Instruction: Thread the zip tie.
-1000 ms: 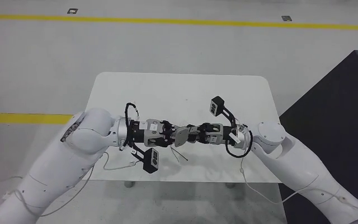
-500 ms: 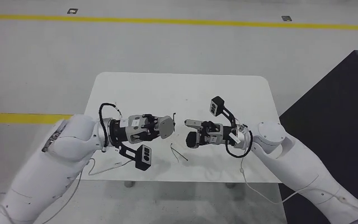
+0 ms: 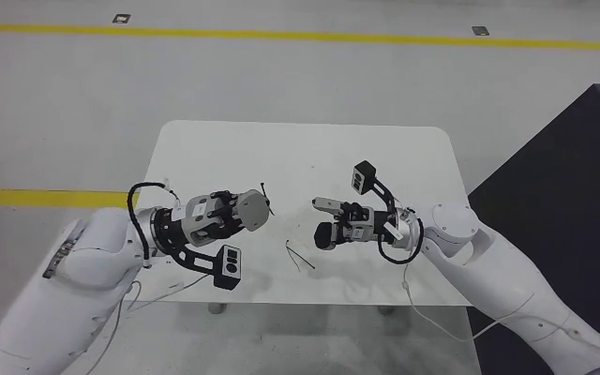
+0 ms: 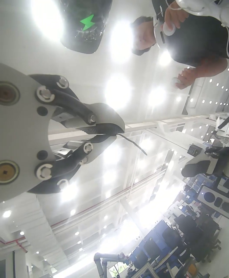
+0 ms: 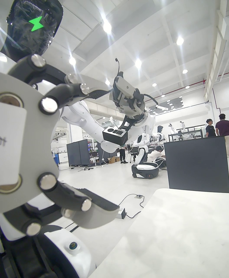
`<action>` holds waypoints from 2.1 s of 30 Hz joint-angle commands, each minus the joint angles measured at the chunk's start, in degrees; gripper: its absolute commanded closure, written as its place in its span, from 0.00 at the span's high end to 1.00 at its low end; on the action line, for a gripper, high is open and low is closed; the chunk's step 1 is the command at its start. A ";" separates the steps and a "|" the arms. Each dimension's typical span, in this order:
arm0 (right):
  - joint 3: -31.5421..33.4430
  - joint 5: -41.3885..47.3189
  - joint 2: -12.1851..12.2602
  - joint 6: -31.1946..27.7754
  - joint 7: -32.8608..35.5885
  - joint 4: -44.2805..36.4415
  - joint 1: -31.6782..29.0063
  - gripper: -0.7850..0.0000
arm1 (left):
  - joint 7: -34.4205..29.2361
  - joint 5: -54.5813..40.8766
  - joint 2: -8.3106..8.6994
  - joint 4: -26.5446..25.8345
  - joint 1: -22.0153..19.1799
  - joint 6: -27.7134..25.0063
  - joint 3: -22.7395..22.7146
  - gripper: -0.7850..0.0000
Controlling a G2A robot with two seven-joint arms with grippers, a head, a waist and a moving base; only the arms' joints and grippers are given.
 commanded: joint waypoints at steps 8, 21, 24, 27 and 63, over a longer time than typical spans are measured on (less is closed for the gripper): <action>-1.23 -23.80 1.15 11.86 1.72 -4.32 3.11 1.00 | 0.01 0.00 0.00 0.01 -0.01 0.00 0.00 0.00; -5.56 -48.43 2.05 17.18 13.89 -3.74 8.41 1.00 | 0.01 0.00 0.00 0.01 -0.01 0.00 0.00 0.00; -5.56 -48.43 2.05 17.18 13.89 -3.74 8.41 1.00 | 0.01 0.00 0.00 0.01 -0.01 0.00 0.00 0.00; -5.97 -50.29 1.98 14.85 12.80 -4.38 8.18 1.00 | 0.01 0.00 0.00 0.01 -0.01 0.00 0.00 0.00; -27.32 -55.51 -14.79 -4.19 28.29 18.29 27.99 1.00 | 0.01 0.00 0.00 0.01 -0.01 0.00 0.00 0.00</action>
